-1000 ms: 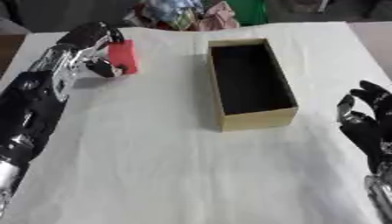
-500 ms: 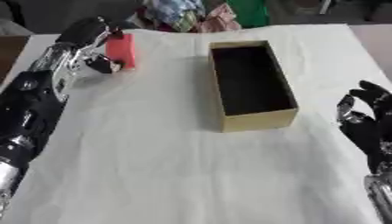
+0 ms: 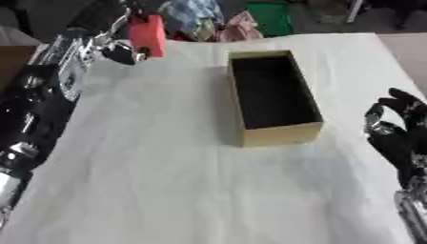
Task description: Pick up objects on the table and place them in the box.
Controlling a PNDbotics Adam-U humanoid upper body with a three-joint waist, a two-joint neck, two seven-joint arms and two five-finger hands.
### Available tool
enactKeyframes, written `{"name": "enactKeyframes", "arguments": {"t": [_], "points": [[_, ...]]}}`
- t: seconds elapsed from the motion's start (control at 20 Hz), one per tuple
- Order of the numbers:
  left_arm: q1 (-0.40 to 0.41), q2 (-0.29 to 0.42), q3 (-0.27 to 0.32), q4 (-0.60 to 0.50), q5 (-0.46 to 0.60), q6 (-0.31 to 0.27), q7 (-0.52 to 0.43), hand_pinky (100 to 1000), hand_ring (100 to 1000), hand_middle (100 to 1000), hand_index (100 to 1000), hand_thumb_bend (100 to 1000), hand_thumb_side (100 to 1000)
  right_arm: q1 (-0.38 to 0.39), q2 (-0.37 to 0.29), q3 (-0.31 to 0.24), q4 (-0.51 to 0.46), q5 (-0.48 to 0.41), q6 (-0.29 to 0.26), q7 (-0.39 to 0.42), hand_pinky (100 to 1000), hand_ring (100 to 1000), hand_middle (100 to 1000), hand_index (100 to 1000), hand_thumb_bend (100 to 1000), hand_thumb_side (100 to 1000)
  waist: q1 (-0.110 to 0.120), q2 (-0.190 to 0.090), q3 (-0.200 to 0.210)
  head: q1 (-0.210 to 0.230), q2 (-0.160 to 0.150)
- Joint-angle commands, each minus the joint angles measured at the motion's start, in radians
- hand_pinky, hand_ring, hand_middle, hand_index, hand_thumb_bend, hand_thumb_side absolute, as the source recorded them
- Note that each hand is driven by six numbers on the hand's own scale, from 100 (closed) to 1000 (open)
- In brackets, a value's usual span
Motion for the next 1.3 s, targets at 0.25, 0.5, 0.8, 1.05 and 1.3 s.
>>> {"name": "enactKeyframes", "arguments": {"t": [0.25,0.5,0.8,1.05,1.3], "points": [[-0.039,-0.084,-0.094,-0.130,0.067,-0.063,-0.055,723,630,425,671,386,124,-0.017,0.004,0.009,-0.010,0.008,-0.004,0.015,655,925,689,821,100,100,-0.003,-0.025,-0.012,0.008,-0.007],[-0.040,-0.155,-0.133,-0.136,0.067,-0.094,-0.081,729,630,426,671,372,125,-0.022,0.013,0.017,-0.007,0.006,-0.005,0.023,655,925,689,821,100,100,-0.003,-0.023,-0.022,0.009,-0.011],[-0.034,-0.226,-0.163,-0.105,0.043,-0.128,-0.107,738,648,463,696,369,140,-0.030,0.024,0.030,-0.005,0.004,-0.007,0.035,655,925,689,821,100,100,-0.004,-0.021,-0.032,0.007,-0.015],[-0.018,-0.258,-0.183,-0.078,0.017,-0.162,-0.146,744,665,513,729,400,150,-0.034,0.029,0.037,-0.004,0.002,-0.007,0.043,655,925,689,821,100,100,-0.006,-0.018,-0.036,0.004,-0.024],[-0.005,-0.258,-0.192,-0.070,0.008,-0.186,-0.208,762,712,625,823,519,172,-0.032,0.028,0.037,-0.003,0.000,-0.007,0.042,655,925,689,821,100,100,-0.007,-0.016,-0.033,-0.001,-0.024]]}}
